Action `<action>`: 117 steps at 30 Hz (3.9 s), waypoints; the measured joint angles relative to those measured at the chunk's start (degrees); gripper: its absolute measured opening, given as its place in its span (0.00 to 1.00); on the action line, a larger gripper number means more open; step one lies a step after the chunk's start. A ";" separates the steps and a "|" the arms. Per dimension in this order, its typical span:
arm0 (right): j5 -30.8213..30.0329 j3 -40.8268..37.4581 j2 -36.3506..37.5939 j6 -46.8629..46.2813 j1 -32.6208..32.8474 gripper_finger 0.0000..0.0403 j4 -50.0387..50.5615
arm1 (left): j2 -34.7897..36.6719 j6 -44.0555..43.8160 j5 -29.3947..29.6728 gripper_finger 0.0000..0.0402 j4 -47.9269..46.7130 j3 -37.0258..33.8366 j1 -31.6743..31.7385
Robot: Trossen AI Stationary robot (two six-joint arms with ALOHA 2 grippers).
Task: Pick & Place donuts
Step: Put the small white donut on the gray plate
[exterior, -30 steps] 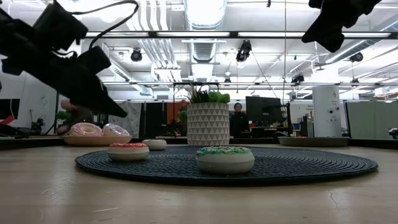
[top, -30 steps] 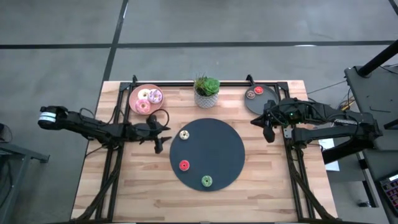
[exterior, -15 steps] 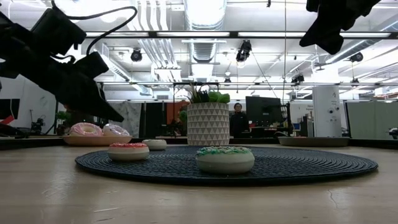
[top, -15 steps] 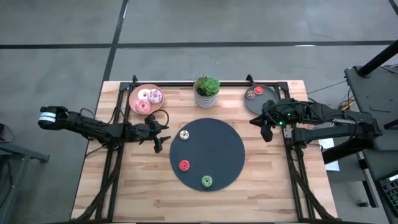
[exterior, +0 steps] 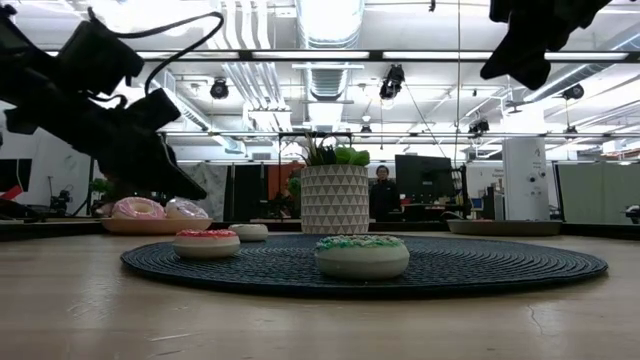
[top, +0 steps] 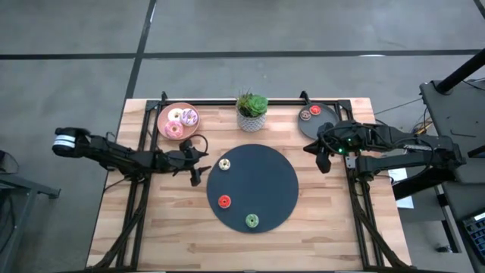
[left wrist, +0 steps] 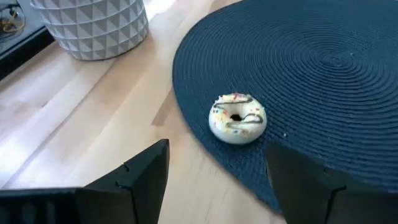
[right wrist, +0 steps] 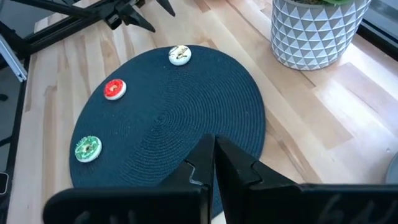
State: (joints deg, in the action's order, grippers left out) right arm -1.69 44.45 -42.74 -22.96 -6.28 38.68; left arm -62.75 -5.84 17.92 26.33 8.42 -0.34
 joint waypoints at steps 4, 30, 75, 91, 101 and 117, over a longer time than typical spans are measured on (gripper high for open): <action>0.00 0.00 -0.17 0.00 0.00 0.02 0.00 | -3.86 2.13 -0.49 0.58 2.15 1.20 0.00; 0.00 0.00 -0.22 0.44 0.01 0.02 0.04 | -23.58 2.69 -3.05 0.58 10.15 6.92 0.00; 0.03 0.00 -0.22 0.65 0.01 0.02 0.07 | -28.34 2.64 -5.07 0.58 10.68 12.05 2.25; 0.04 0.00 -0.22 0.94 0.02 0.02 0.11 | -28.52 2.40 -5.38 0.56 9.50 12.59 2.27; 0.04 0.00 -0.22 1.09 0.02 0.02 0.17 | -28.52 1.41 -5.99 0.47 9.22 12.61 2.32; 0.04 0.00 -0.22 1.07 0.02 0.02 0.45 | -27.62 1.35 -6.41 0.45 9.01 13.53 2.39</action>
State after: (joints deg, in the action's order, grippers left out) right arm -1.65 44.45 -42.96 -21.89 -6.26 39.13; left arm -90.37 -4.49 11.51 35.34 21.95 2.05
